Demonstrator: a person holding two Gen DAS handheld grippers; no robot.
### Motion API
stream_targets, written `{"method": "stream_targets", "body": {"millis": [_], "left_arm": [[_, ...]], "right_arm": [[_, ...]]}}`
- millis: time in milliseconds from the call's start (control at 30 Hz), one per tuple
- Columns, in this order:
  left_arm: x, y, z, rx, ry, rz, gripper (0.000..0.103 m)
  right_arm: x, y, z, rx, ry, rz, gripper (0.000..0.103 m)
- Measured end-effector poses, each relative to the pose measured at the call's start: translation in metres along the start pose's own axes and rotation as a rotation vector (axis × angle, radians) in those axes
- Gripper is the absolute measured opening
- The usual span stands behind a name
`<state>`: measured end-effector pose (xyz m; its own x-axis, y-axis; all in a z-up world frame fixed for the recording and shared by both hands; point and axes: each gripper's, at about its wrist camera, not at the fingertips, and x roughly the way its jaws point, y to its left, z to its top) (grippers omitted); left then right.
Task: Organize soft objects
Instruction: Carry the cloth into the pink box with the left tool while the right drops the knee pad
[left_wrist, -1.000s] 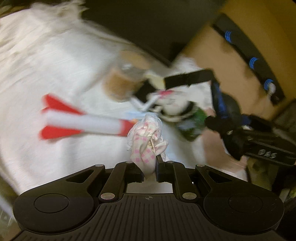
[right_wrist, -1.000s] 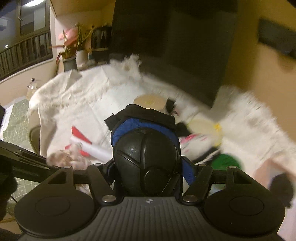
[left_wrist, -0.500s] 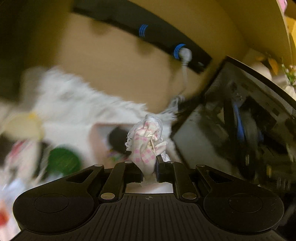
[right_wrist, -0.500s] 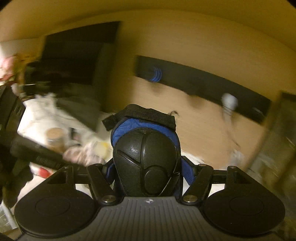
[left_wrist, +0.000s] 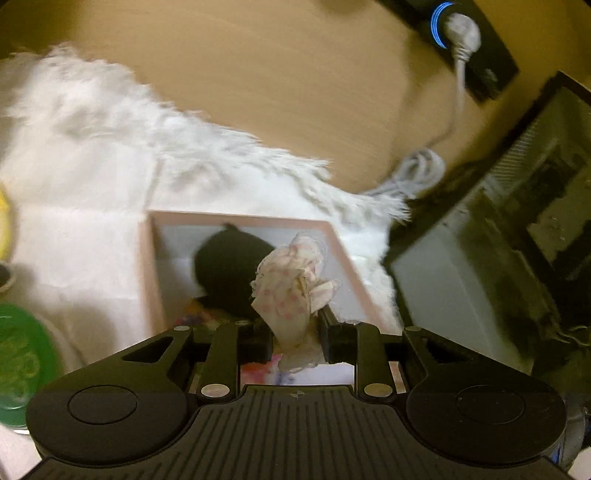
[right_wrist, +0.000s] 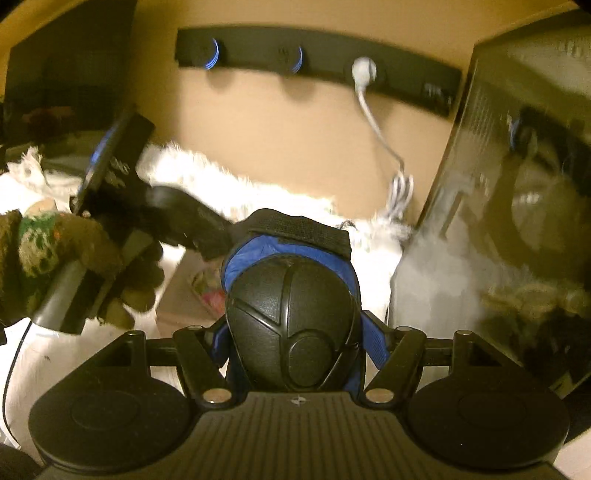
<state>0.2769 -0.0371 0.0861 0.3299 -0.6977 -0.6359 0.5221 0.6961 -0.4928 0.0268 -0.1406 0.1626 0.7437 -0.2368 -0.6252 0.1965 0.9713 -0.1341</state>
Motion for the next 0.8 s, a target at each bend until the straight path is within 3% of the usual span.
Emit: {"method": "stream_targets", "body": {"millis": [100,300,433,533,567,667,800], "left_arm": [[-0.003,-0.001,-0.004,0.068,0.043,0.032,0.026],[0.004,-0.019,-0.01,0.237,0.062,-0.015,0.026],[0.001,-0.043,-0.028,0.506,0.014,0.048,0.027],[-0.007,-0.051,-0.036,0.615,-0.009,0.032,0.03],[-0.01,-0.051,-0.036,0.622,-0.014,0.035,0.032],[-0.018,-0.042,-0.03,0.571,-0.004,0.072,0.029],[-0.023,-0.018,-0.02,0.385,0.025,0.082,0.029]], "right_arm": [[0.015,-0.005,0.0,0.016,0.029,0.015,0.069],[0.052,-0.005,0.032,0.033,-0.002,0.037,0.069],[0.095,-0.022,0.061,0.139,0.039,0.153,0.069],[0.134,-0.029,0.063,0.201,0.127,0.251,0.069],[0.145,-0.029,0.06,0.207,0.155,0.251,0.069],[0.179,-0.027,0.051,0.194,0.221,0.147,0.07],[0.209,-0.032,0.036,0.245,0.313,0.156,0.076]]}}
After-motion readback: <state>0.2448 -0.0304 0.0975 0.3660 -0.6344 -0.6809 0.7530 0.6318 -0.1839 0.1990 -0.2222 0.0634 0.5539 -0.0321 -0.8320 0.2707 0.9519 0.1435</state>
